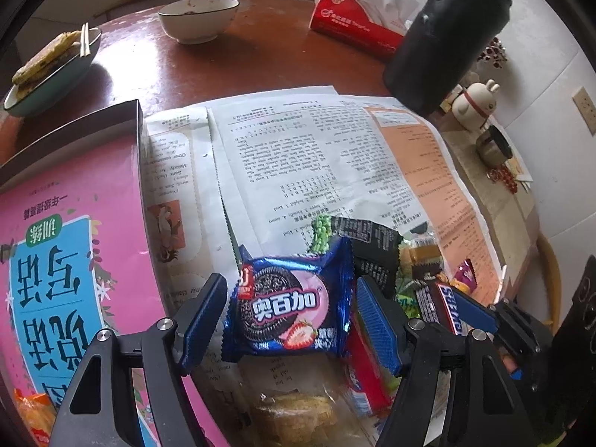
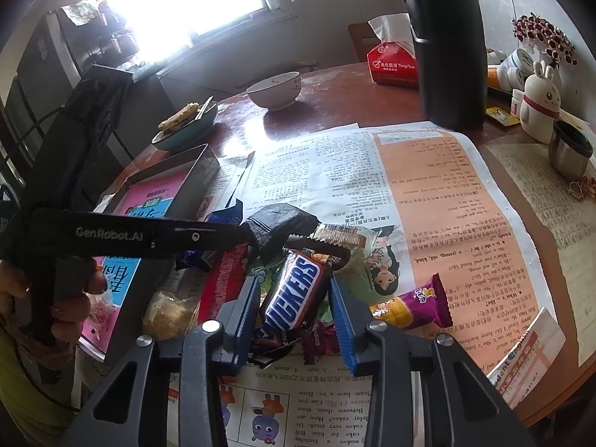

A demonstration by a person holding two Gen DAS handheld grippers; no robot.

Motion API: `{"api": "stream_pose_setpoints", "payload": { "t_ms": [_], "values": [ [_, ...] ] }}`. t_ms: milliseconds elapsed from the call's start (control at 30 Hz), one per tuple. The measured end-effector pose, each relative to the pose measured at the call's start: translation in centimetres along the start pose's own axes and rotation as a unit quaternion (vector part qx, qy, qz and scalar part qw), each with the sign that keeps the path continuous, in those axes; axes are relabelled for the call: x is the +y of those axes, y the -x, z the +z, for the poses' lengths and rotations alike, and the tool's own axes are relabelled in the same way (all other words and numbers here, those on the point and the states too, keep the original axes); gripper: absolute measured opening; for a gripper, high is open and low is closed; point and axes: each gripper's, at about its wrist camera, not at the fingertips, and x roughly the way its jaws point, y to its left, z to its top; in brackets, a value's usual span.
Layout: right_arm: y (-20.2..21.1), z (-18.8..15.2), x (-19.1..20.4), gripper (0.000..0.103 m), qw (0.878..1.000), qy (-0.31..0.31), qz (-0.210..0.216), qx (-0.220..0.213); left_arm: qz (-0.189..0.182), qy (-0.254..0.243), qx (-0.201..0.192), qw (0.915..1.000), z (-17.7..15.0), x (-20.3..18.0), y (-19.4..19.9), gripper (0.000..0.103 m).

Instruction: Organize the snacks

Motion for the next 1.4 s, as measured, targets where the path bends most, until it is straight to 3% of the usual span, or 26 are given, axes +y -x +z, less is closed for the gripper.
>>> {"api": "stream_pose_setpoints", "payload": {
  "t_ms": [200,267,533,767,1400],
  "values": [
    [-0.1,0.1,0.1,0.036,1.0,0.003,-0.001,0.0,0.025,-0.008,0.007,0.9996,0.5,-0.5,-0.7,0.073],
    [-0.1,0.1,0.2,0.035,1.0,0.006,-0.002,0.0,0.018,-0.004,0.024,0.9996,0.7,-0.7,-1.3,0.072],
    [-0.2,0.0,0.2,0.029,1.0,0.012,0.004,-0.001,0.026,-0.007,0.02,0.9994,0.7,-1.1,-1.9,0.058],
    [0.3,0.1,0.0,0.029,1.0,0.011,0.014,-0.012,0.019,0.006,0.002,0.9998,0.0,-0.4,-0.7,0.052],
    [3.3,0.7,0.2,0.029,0.998,0.01,0.015,-0.06,-0.014,-0.005,-0.07,0.9975,-2.3,-1.8,6.1,0.051]
  ]
}}
